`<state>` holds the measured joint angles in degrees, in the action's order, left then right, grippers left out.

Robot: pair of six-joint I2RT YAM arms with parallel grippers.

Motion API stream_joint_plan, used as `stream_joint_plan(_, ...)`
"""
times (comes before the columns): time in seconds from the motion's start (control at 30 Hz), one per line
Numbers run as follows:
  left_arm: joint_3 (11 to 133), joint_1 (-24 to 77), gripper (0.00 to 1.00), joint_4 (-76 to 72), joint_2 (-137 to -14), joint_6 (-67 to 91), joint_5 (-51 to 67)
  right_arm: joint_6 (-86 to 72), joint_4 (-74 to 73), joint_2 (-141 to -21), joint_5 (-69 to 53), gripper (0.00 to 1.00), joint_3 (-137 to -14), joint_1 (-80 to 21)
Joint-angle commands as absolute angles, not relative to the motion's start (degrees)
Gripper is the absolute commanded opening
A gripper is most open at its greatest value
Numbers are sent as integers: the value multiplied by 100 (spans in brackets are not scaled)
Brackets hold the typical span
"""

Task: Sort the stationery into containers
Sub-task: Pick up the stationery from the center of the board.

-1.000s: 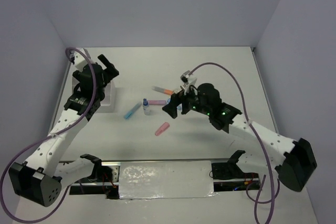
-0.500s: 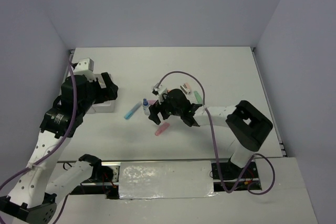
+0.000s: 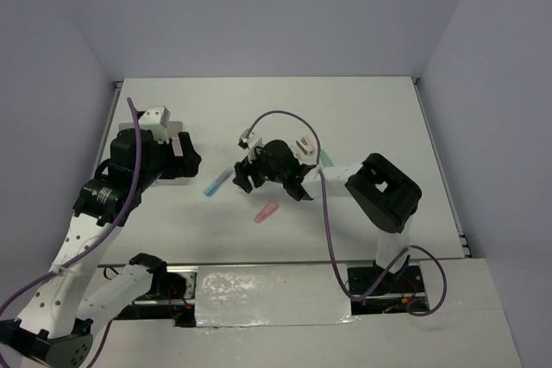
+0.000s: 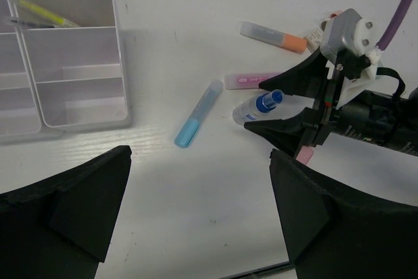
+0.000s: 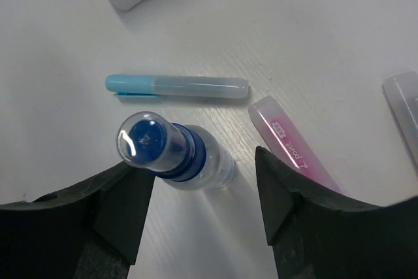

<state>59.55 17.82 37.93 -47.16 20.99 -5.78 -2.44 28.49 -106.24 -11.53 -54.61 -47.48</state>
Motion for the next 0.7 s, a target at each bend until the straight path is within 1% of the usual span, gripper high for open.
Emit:
stream_joint_plan(0.0,5924,1793,99,3472,-4693,1934,-343,-202,3330,-10810,-1248,66,-5660,-4772)
stream_joint_plan(0.07,5889,1793,99,3384,-4693,1942,-290,-202,3410,-10846,-1283,53,-5616,-4773)
stream_joint_plan(0.1,5863,1793,99,3349,-4693,1942,-238,-202,3515,-10846,-1292,41,-5590,-4772)
stream_joint_plan(0.17,5793,1793,99,3270,-4720,1960,-62,-185,3664,-10785,-1283,33,-5441,-4772)
stream_joint_plan(0.23,5696,1793,99,3112,-4746,1986,147,-184,3849,-10575,-1353,21,-5257,-4764)
stream_joint_plan(0.27,5661,1793,99,3050,-4737,2004,254,-228,3806,-10486,-1406,10,-5230,-4764)
stream_joint_plan(0.3,5625,1793,99,2893,-4746,1987,420,-281,3736,-10372,-1493,4,-5229,-4746)
stream_joint_plan(0.33,5573,1793,99,2805,-4746,1986,770,-281,3657,-10067,-1703,2,-5177,-4755)
stream_joint_plan(0.4,5572,1793,99,2629,-4755,1995,1097,-290,3210,-9696,-2028,0,-5168,-4737)
stream_joint_plan(0.43,5581,1793,99,2558,-4737,1978,1290,-299,2982,-9329,-2552,0,-5238,-4737)
stream_joint_plan(0.5,5581,1793,99,2409,-4702,1873,2045,-316,2237,-8993,-3275,0,-5335,-4650)
stream_joint_plan(0.53,5590,1793,99,2260,-4685,1855,2309,-334,2032,-8721,-4148,0,-5431,-4615)
stream_joint_plan(0.57,5581,1793,99,2180,-4676,1828,2868,-317,1778,-8632,-4601,0,-5510,-4536)
stream_joint_plan(0.6,5581,1793,99,2110,-4667,1793,3135,-255,1227,-8553,-4997,0,-5606,-4526)
stream_joint_plan(0.63,5572,1793,99,2005,-4658,1784,3355,-203,978,-8430,-5340,0,-5781,-4500)
stream_joint_plan(0.67,5564,1793,99,1960,-4641,1775,3523,-98,349,-8385,-5840,0,-5896,-4517)
